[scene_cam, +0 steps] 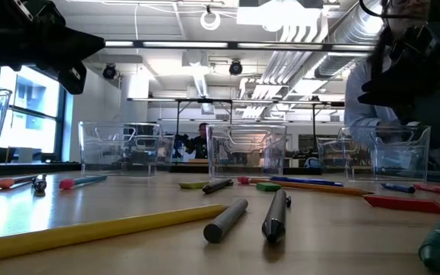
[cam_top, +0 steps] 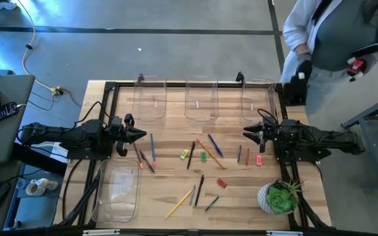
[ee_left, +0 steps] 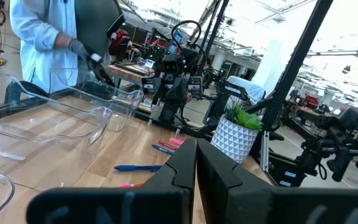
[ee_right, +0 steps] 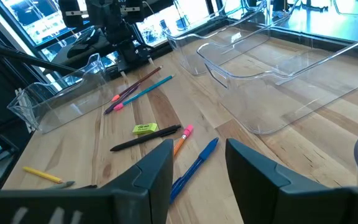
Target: Sort crayons/erasers/pens/pencils in bins
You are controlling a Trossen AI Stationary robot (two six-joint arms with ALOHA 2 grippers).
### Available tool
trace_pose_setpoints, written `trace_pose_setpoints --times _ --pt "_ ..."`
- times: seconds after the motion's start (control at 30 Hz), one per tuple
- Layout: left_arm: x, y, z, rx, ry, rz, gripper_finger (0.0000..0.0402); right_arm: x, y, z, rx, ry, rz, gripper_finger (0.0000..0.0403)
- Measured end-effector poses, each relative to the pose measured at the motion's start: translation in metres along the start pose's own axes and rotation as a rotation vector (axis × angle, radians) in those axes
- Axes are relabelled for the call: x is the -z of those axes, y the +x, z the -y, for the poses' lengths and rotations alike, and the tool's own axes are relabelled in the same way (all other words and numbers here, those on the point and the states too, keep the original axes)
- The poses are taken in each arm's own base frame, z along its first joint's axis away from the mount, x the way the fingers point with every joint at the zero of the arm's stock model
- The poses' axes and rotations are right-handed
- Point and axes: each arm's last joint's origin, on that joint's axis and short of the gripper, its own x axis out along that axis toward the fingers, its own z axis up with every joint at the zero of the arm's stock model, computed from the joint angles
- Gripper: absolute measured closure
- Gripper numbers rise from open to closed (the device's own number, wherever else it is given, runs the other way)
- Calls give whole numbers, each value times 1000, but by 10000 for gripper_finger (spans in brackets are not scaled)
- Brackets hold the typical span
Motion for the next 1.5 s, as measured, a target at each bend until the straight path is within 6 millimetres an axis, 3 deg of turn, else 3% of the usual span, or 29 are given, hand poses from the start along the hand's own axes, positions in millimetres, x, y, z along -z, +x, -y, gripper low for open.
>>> trace_pose_setpoints --times 0.33,1.0,1.37,1.5 --pt "-9 -1 0 -71 -181 128 398 0 0 0 0 0 0 263" --pt "-25 -4 3 -15 -427 308 395 0 0 0 0 0 0 263" --pt "-10 -1 -4 -165 -530 218 298 0 0 0 0 0 0 263" --pt "-12 -2 -5 -195 -589 249 288 0 0 0 0 0 0 263"
